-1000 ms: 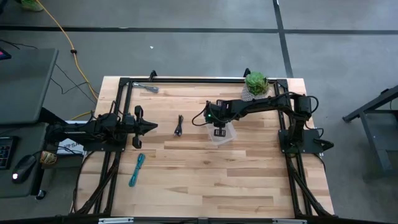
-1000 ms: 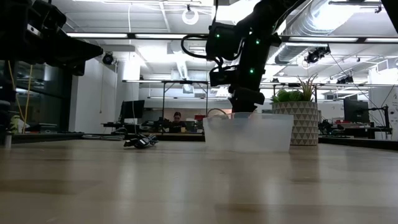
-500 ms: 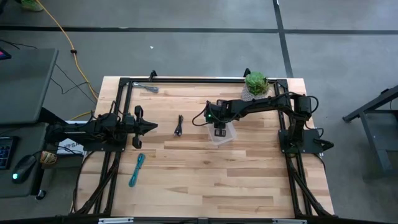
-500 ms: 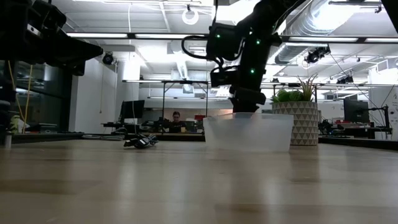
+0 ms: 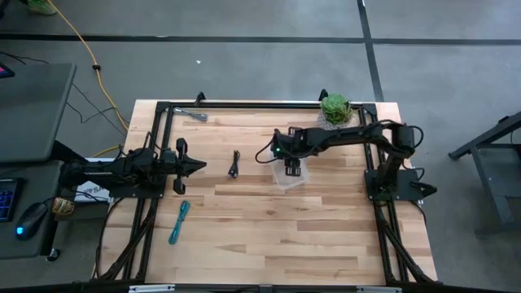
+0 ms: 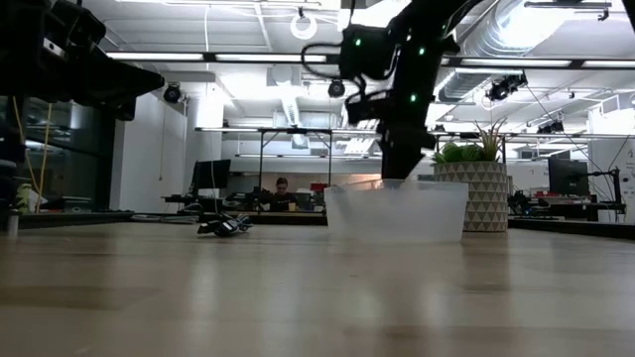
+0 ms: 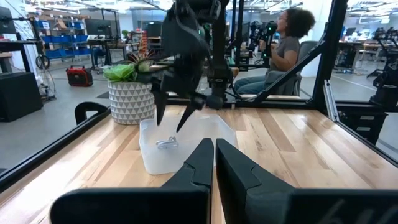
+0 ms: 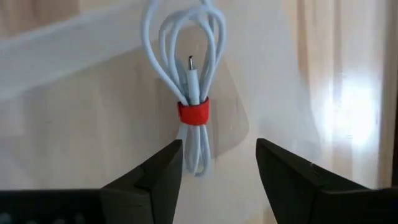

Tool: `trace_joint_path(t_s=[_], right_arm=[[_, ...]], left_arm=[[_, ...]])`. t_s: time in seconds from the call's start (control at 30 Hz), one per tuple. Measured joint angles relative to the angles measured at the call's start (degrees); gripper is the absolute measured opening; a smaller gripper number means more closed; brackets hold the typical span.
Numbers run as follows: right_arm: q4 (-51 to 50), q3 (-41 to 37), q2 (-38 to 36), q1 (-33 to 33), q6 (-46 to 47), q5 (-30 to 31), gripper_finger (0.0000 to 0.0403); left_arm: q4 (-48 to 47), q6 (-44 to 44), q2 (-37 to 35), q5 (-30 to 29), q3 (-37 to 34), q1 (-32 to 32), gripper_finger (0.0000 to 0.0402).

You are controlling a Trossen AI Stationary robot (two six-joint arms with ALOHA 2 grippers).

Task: Pick and place USB-C Cables
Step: Put the black charger cable into the transparent bin

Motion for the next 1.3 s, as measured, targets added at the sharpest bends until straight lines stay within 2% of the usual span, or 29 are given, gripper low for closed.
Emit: trace_joint_path(t_s=[0.1, 0.23, 0.3, 0.53, 0.7, 0.83, 1.0, 1.07, 1.17, 1.3], right_arm=[[-0.4, 0.0, -2.9, 0.0, 1.5, -3.0, 0.0195], [-2.2, -0.4, -8.1, 0.2, 5.7, -11.1, 0.0195], [-2.1, -2.1, -11.0, 1.1, 7.5, -13.4, 0.0195], [5.0, -16.7, -25.5, 7.8, 13.4, -14.0, 0.0195], [21.5, -30.0, -38.4, 13.1, 16.5, -11.5, 0.0195], [42.8, -39.9, -46.8, 16.1, 12.9, -8.4, 0.0195], [71.3, -50.1, -51.9, 17.4, 5.1, -7.9, 0.0195], [79.6, -52.6, -52.3, 17.4, 4.0, -7.9, 0.0195], [87.4, -54.5, -52.3, 17.3, 5.2, -8.0, 0.0195], [88.7, -54.8, -52.3, 17.3, 6.3, -8.0, 0.0195]], left_arm=[[0.0, 0.0, 0.0, 0.0, 0.0, 0.0, 0.0000], [0.0, 0.0, 0.0, 0.0, 0.0, 0.0, 0.0000], [0.0, 0.0, 0.0, 0.0, 0.0, 0.0, 0.0000], [0.0, 0.0, 0.0, 0.0, 0.0, 0.0, 0.0000], [0.0, 0.0, 0.0, 0.0, 0.0, 0.0, 0.0000], [0.0, 0.0, 0.0, 0.0, 0.0, 0.0, 0.0000], [0.0, 0.0, 0.0, 0.0, 0.0, 0.0, 0.0000], [0.1, 0.0, 0.0, 0.0, 0.0, 0.0, 0.0000], [0.1, 0.0, 0.0, 0.0, 0.0, 0.0, 0.0000], [0.8, 0.0, 0.0, 0.0, 0.0, 0.0, 0.0000]])
